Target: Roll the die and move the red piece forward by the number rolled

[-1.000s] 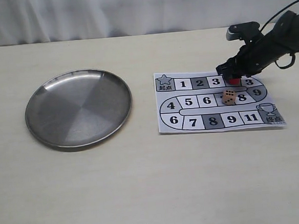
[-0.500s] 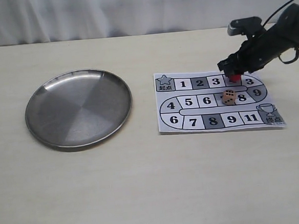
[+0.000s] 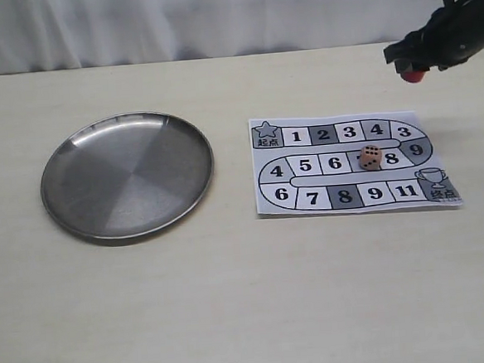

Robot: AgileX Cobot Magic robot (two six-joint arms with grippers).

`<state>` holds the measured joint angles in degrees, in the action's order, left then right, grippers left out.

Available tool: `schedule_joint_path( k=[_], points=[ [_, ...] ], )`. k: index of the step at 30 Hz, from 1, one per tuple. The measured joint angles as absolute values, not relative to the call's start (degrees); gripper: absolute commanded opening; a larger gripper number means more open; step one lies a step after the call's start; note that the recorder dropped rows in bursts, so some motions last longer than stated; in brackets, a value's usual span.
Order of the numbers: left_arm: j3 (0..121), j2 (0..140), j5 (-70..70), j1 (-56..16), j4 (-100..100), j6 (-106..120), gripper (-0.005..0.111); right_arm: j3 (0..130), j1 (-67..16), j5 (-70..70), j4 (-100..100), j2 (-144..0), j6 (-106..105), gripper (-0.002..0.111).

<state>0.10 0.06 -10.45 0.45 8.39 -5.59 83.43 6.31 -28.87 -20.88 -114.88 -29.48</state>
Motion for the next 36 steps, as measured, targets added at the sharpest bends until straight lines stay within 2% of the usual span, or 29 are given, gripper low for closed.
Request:
schedule_joint_path(
  k=[10,24,29,36],
  points=[
    [0.1,0.06,-10.45,0.45,8.39,-5.59,0.0,77.49,6.81,-23.08,-20.48,-123.95,-28.93,0.005],
    [0.1,0.06,-10.45,0.45,8.39,-5.59,0.0,77.49,6.81,-21.13,-20.48,-124.41,-28.93,0.005],
    [0.1,0.06,-10.45,0.45,8.39,-5.59,0.0,77.2,6.85,-24.67,-20.48,-122.14,-28.93,0.005],
    [0.1,0.06,-10.45,0.45,8.39,-5.59,0.0,77.2,6.98,-27.72,-18.95,-110.78,-28.93,0.005]
  ],
)
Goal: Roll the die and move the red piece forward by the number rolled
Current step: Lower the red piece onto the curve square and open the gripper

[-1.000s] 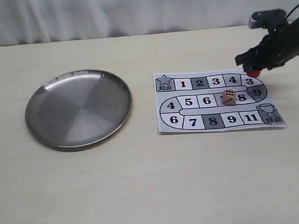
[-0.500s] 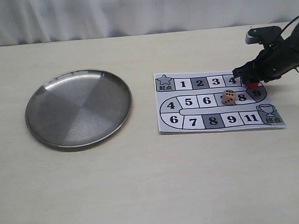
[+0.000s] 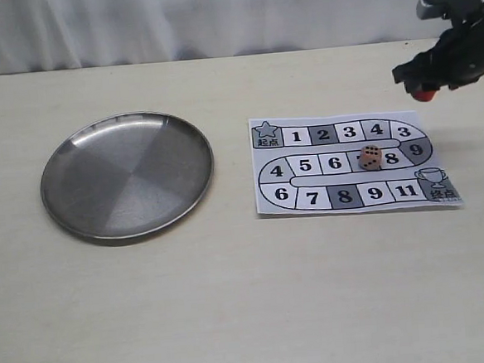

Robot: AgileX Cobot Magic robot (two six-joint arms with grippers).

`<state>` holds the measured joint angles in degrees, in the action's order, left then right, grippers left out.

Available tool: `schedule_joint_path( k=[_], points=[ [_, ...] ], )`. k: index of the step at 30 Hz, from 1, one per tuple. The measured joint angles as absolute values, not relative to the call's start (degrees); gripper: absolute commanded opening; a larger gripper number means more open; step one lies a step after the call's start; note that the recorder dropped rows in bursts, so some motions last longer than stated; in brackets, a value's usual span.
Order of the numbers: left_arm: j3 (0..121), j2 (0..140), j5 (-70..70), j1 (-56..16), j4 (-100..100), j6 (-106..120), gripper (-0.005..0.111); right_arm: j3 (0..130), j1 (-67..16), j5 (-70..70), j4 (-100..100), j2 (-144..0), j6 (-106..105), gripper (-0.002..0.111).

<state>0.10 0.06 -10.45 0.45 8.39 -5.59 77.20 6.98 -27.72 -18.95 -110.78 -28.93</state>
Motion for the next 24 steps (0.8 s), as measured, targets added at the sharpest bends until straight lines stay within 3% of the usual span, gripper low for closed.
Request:
schedule_joint_path(
  k=[7,15,24],
  points=[
    [0.1,0.06,-10.45,0.45,8.39,-5.59,0.0,71.48,6.98,-23.08,-17.68,-106.84,-28.93,0.005],
    [0.1,0.06,-10.45,0.45,8.39,-5.59,0.0,59.17,6.98,-7.07,-18.42,-114.36,-28.93,0.005],
    [0.1,0.06,-10.45,0.45,8.39,-5.59,0.0,58.8,6.98,-0.8,-21.33,-117.48,-28.48,0.005]
  ],
)
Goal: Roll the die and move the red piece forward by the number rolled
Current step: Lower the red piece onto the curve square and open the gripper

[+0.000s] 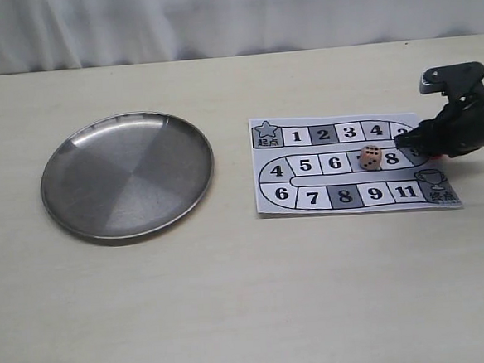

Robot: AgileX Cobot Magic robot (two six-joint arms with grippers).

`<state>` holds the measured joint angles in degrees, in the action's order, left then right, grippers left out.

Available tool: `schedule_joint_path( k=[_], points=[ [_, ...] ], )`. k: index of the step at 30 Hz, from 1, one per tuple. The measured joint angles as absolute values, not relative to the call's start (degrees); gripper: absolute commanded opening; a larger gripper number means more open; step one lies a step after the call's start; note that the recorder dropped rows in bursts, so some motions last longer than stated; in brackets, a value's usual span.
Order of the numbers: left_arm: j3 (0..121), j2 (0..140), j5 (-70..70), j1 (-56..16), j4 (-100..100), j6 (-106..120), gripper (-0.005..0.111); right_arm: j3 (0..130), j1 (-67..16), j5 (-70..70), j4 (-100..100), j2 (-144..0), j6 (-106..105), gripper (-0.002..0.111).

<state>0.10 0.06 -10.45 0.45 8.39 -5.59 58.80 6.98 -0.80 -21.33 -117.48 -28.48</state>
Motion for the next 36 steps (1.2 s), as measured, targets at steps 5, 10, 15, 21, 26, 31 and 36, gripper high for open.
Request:
schedule_joint_path(
  k=[5,10,15,21,26,31,36],
  points=[
    [0.1,0.06,-10.45,0.45,8.39,-5.59,0.0,58.8,3.69,0.0,-21.99,-117.61,-28.79,0.005],
    [0.1,0.06,-10.45,0.45,8.39,-5.59,0.0,58.8,2.72,0.41,-21.99,-117.7,-28.89,0.005],
    [0.1,0.06,-10.45,0.45,8.39,-5.59,0.0,58.89,2.72,0.41,-22.14,-117.74,-28.67,0.005],
    [0.1,0.06,-10.45,0.45,8.39,-5.59,0.0,58.89,2.72,0.0,-22.24,-117.74,-28.67,0.005],
    [0.1,0.06,-10.45,0.45,8.39,-5.59,0.0,58.89,2.72,0.0,-22.24,-117.74,-28.67,0.005],
    [0.1,0.06,-10.45,0.45,8.39,-5.59,0.0,58.89,2.83,0.0,-22.24,-117.74,-28.16,0.008],
    [0.1,0.06,-10.45,0.45,8.39,-5.59,0.0,58.89,3.08,0.0,-22.24,-117.74,-26.03,0.036]
  ],
)
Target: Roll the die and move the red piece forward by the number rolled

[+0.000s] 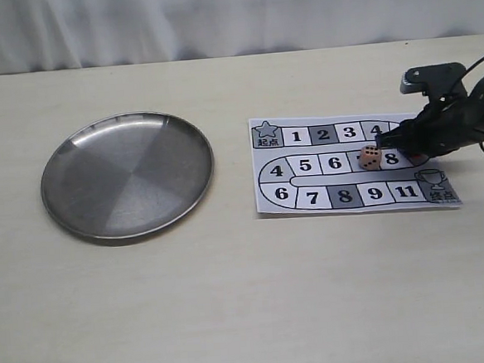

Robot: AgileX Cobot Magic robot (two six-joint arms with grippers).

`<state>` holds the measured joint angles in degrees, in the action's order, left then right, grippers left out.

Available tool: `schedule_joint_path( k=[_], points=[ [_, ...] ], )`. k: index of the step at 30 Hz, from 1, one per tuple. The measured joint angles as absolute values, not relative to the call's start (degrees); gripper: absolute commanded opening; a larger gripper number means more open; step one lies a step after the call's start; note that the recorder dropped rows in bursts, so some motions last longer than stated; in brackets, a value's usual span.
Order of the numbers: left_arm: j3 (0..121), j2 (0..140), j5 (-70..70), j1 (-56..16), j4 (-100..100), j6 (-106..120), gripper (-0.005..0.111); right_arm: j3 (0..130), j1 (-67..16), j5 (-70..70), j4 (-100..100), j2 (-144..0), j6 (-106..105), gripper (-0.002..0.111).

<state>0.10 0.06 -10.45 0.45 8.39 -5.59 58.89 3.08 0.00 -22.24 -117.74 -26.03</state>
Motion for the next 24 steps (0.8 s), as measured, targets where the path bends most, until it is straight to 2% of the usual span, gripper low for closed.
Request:
schedule_joint_path(
  k=[4,6,8,10,12,14,20,24],
  points=[
    [0.1,0.06,-10.45,0.45,8.39,-5.59,0.0,58.89,3.18,0.0,-22.25,-117.83,-25.71,0.065],
    [0.1,0.06,-10.45,0.45,8.39,-5.59,0.0,58.89,3.3,-0.37,-22.37,-117.83,-25.6,0.075],
    [0.1,0.06,-10.45,0.45,8.39,-5.59,0.0,58.89,3.4,-0.48,-22.47,-117.83,-25.47,0.08],
    [0.1,0.06,-10.45,0.45,8.39,-5.59,0.0,58.77,3.4,-1.7,-22.47,-116.92,-25.47,0.079],
    [0.1,0.06,-10.45,0.45,8.39,-5.59,0.0,58.42,3.4,-3.41,-22.47,-114.93,-25.47,0.073],
    [0.1,0.06,-10.45,0.45,8.39,-5.59,0.0,58.4,3.4,-4.2,-22.47,-111.64,-25.47,0.061],
    [0.1,0.06,-10.45,0.45,8.39,-5.59,0.0,58.4,3.4,-4.78,-22.47,-95.42,-25.69,0.007],
    [0.1,0.06,-10.45,0.45,8.39,-5.59,0.0,55.82,3.29,-3.73,-22.47,-82.84,-25.8,0.004]
  ],
)
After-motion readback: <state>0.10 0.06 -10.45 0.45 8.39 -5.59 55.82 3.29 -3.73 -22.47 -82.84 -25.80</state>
